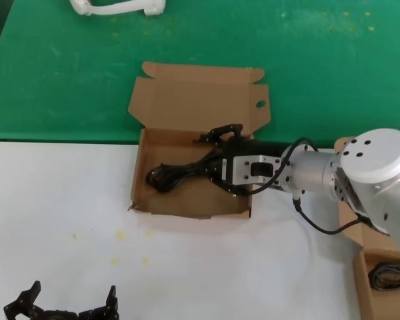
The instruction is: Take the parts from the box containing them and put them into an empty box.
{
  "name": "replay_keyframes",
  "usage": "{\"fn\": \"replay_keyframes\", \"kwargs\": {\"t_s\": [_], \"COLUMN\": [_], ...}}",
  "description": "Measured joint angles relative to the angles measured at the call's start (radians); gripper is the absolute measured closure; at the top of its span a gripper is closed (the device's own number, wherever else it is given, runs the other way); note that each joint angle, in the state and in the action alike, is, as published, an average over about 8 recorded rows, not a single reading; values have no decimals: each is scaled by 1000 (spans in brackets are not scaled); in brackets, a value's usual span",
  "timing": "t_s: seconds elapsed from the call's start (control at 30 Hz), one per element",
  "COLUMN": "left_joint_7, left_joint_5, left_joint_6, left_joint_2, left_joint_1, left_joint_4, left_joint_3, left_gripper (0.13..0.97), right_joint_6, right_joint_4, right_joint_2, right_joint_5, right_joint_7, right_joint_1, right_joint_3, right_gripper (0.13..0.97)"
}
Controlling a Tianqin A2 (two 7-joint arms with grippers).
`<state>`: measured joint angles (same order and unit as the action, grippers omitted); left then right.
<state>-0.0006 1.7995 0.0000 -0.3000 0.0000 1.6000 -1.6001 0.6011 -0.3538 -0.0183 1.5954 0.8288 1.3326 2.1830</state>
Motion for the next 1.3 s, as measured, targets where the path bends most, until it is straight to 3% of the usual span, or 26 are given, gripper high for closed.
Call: {"fn": "replay_keyframes", "kwargs": {"t_s": [0.3,0.4,0.87,1.1,1.3], "left_joint_7": [0,0,0,0,0], "left_joint_5": [0,0,0,0,0], "left_joint_6": [0,0,0,0,0], "left_joint_2": [0,0,0,0,0], "left_joint_1": [0,0,0,0,0], "left_joint_4": [0,0,0,0,0], "left_joint_3": [0,0,0,0,0], "left_gripper": [132,132,132,132,132], "right_joint_6": [-15,-21,4,-21,-47], "right_joint_4": [-231,-333,-768,-946,-993], "right_joint_2": [-90,-127,-212,-219,-219], "right_joint_5": [-105,-161,-467,-511,-494], "right_joint_7": [-223,-324,-759,-936,-972], "right_joint_1": [-77,-116,-392,-541,-598], "right_joint_3": [-9,-45,-438,-616,-654], "right_gripper": [677,677,391,270,182]}}
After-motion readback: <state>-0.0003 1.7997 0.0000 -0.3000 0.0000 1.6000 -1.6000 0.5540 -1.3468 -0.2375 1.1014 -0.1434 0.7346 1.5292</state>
